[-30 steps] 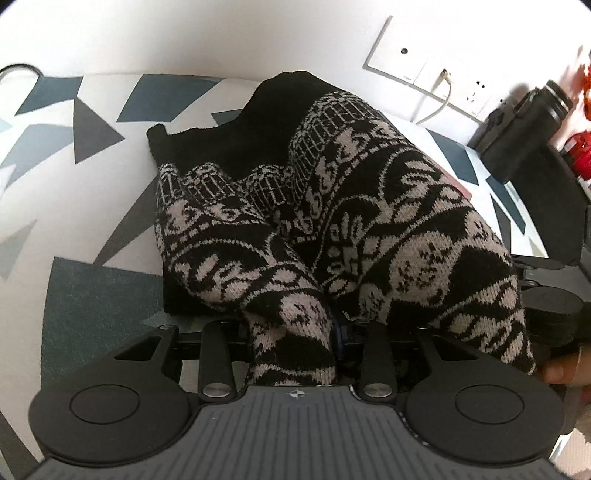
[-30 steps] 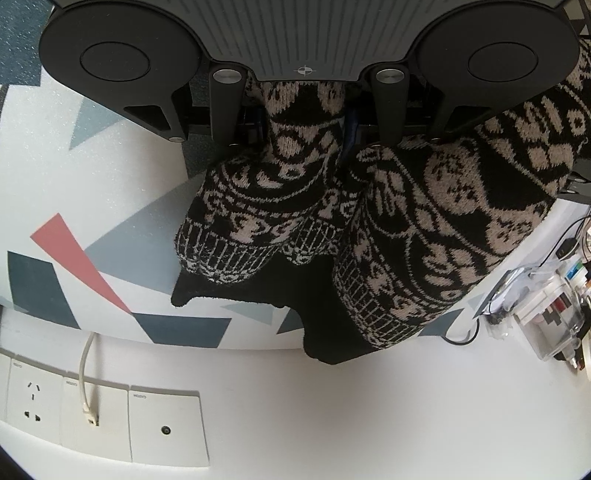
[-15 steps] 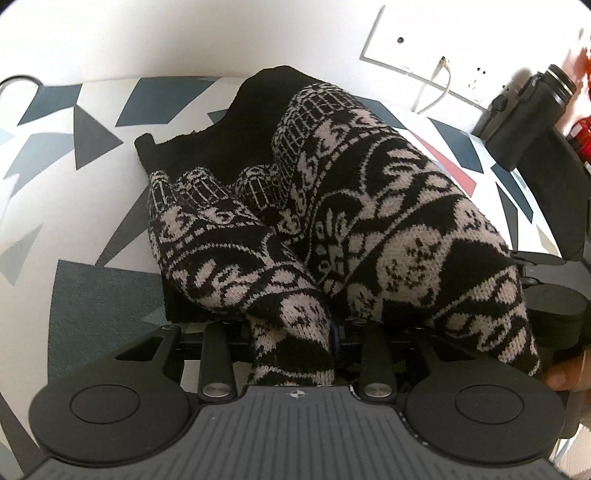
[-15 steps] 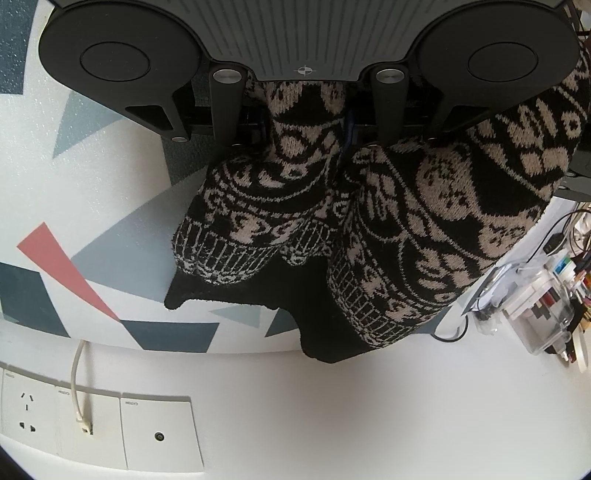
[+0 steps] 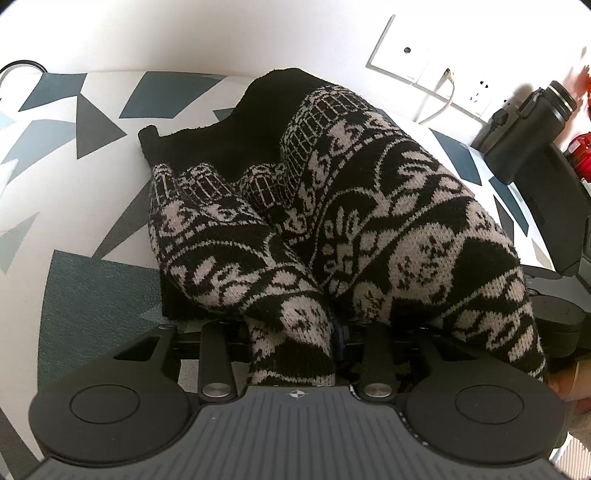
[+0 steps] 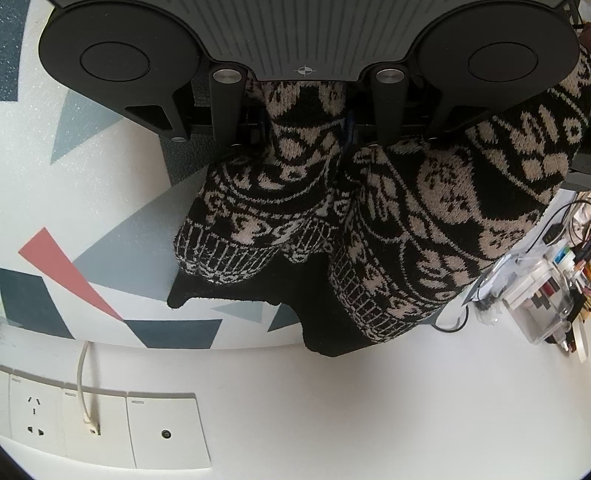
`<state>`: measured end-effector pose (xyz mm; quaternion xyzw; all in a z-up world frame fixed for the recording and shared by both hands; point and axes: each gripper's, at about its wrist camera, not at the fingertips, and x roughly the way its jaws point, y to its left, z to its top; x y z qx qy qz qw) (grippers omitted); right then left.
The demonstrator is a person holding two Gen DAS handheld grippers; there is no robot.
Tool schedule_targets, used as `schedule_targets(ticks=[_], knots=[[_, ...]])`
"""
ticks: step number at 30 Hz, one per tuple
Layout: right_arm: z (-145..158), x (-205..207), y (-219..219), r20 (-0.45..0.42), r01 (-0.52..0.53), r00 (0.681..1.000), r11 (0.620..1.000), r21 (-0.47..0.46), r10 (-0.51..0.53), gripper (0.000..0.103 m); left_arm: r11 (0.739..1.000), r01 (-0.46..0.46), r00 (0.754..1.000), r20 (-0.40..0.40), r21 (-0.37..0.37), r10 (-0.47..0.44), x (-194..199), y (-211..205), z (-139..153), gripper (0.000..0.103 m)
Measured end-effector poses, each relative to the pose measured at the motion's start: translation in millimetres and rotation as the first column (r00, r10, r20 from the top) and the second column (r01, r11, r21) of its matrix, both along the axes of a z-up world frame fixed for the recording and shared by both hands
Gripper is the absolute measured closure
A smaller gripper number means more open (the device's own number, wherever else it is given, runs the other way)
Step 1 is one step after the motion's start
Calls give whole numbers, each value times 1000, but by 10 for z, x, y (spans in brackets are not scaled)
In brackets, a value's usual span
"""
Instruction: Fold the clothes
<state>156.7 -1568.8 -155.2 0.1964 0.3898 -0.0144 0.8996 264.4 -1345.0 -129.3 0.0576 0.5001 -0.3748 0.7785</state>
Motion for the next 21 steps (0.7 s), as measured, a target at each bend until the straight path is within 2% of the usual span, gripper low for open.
schedule_targets(ticks=[13,21], knots=[[67,-152,147,51,33,998,996,80,-37,73,999,39,999,38,-19,-38,-126,68,58,74],[229,-218,282,110,10,994,999,50,-15,75,998,46,994,100,-51,-41,-252,194,190,76]])
